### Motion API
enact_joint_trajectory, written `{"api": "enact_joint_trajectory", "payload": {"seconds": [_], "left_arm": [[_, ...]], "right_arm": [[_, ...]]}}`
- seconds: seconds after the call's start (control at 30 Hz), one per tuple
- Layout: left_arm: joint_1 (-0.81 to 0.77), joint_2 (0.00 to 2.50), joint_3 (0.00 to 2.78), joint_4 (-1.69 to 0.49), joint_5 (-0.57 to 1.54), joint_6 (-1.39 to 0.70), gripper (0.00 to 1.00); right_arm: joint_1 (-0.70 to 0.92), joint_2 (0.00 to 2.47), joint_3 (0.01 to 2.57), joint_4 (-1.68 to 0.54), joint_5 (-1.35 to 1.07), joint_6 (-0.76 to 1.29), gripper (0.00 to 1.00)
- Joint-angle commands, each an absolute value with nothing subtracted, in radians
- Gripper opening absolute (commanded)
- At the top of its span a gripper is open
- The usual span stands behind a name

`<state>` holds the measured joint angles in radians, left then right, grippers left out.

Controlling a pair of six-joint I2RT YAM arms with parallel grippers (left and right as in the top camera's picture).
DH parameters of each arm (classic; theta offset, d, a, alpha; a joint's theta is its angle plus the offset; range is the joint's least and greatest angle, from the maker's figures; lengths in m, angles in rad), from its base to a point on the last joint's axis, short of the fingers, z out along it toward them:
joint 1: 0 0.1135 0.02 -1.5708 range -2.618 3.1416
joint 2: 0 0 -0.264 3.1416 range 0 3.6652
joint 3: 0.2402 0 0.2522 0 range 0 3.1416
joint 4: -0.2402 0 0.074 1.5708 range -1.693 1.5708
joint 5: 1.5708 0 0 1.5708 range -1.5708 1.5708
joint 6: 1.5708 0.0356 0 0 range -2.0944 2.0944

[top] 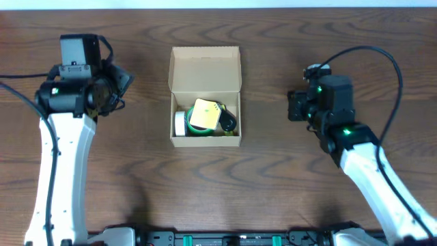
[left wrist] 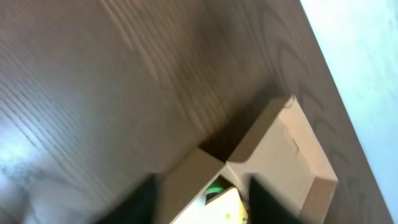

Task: Pack container
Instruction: 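Grasp the box lid flaps with both grippers from either side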

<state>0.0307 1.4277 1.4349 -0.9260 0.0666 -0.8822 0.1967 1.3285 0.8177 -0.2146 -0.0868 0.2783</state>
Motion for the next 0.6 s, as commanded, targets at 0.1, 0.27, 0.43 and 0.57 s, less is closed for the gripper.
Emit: {"api": "enact_joint_trajectory", "payload": {"seconds": [0.1,0.27,0.43,0.57], "left_arm": [[0.041,1.589,1.448,-0.849,0.062,-0.901,0.06],[0.067,1.714,1.449,-0.741,0.166,-0.857,0.05],[0.136,1.850,1.449,-0.651,0.348,-0.851,0.05],[0.170,1.945,1.449,-0.573,0.534,-0.849,0.06]], "right_arm": [[0.193,1.493,0.831,-0.086,-0.163,0.496,0.01],[0.159,1.593,0.833,0.036,-0.256,0.587,0.01],[0.104,1.722,0.868,0.142,-0.384,0.683,0.01],[0.099,1.836,0.936,0.177,-0.455,0.737,0.01]]}}
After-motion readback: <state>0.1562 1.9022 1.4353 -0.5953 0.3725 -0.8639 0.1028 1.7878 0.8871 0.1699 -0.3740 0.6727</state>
